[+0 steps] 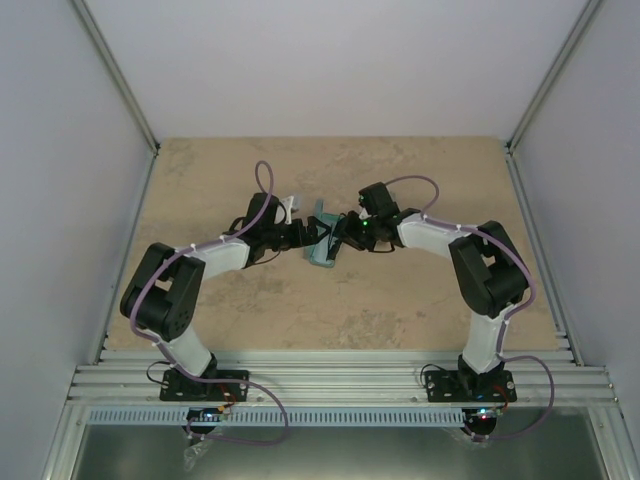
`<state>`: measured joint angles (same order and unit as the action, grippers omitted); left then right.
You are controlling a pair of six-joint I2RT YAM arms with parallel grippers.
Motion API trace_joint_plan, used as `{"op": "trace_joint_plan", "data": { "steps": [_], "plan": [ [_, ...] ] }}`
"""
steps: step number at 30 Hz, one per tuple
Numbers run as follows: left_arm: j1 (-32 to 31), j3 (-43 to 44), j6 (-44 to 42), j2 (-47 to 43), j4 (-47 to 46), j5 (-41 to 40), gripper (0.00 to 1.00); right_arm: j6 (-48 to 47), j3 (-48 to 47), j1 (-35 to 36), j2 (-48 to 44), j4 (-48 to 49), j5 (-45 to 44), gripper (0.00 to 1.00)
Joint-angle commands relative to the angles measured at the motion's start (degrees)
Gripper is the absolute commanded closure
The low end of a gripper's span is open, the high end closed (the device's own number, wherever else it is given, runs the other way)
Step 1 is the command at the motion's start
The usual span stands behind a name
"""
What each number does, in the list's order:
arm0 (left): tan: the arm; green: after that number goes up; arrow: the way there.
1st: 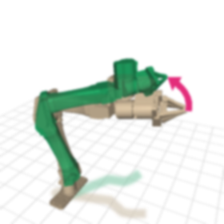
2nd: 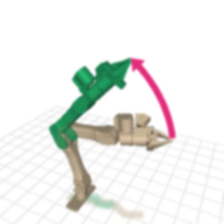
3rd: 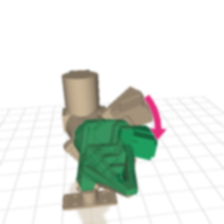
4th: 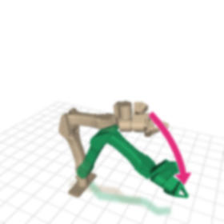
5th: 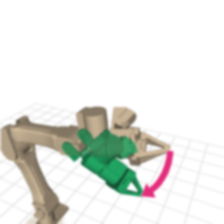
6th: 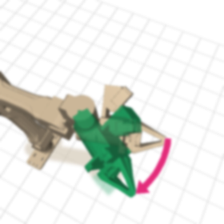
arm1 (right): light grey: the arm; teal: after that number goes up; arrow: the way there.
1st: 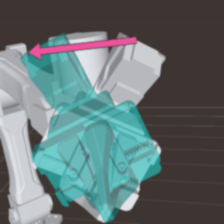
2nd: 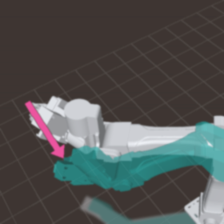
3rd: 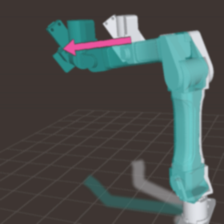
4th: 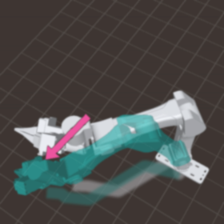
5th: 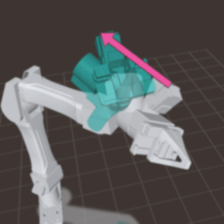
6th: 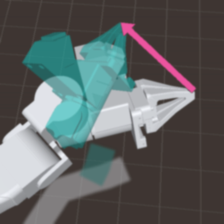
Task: Organize the sunglasses
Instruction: Place the sunglasses in the sunglasses case.
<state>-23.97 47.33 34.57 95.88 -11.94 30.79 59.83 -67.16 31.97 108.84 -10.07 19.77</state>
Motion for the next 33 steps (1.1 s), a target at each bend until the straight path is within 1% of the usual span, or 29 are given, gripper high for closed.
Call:
{"op": "trace_joint_plan", "data": {
  "steps": [1, 8, 18, 21, 30, 33],
  "plan": [
    [0.1, -0.4, 0.1, -1.7, -1.0, 0.7, 0.01, -0.9, -0.8, 0.3, -1.0, 2.6, 2.4, 0.7],
    [0.1, -0.2, -0.2, -2.4, -0.4, -0.1, 0.01, -1.2, -0.3, 0.6, -1.6, 6.0, 5.3, 0.69],
    [0.1, 0.0, -0.3, -2.3, -0.2, -0.5, 0.01, -2.1, 0.6, 0.9, -0.4, 9.9, 8.7, 0.64],
    [0.1, 0.0, -0.3, -2.3, 0.0, -0.5, 0.01, -3.1, 0.3, 1.0, -0.1, 9.5, 7.8, 0.64],
    [0.1, 0.2, -0.5, -2.1, 0.3, -0.7, 0.01, -8.1, -2.3, 1.3, 1.2, 3.7, 3.0, 0.63],
    [0.1, 0.2, -0.5, -2.6, 0.3, -0.7, 0.05, -9.2, -1.5, 1.3, -0.5, 3.1, 0.2, 0.63]
  ]
}}
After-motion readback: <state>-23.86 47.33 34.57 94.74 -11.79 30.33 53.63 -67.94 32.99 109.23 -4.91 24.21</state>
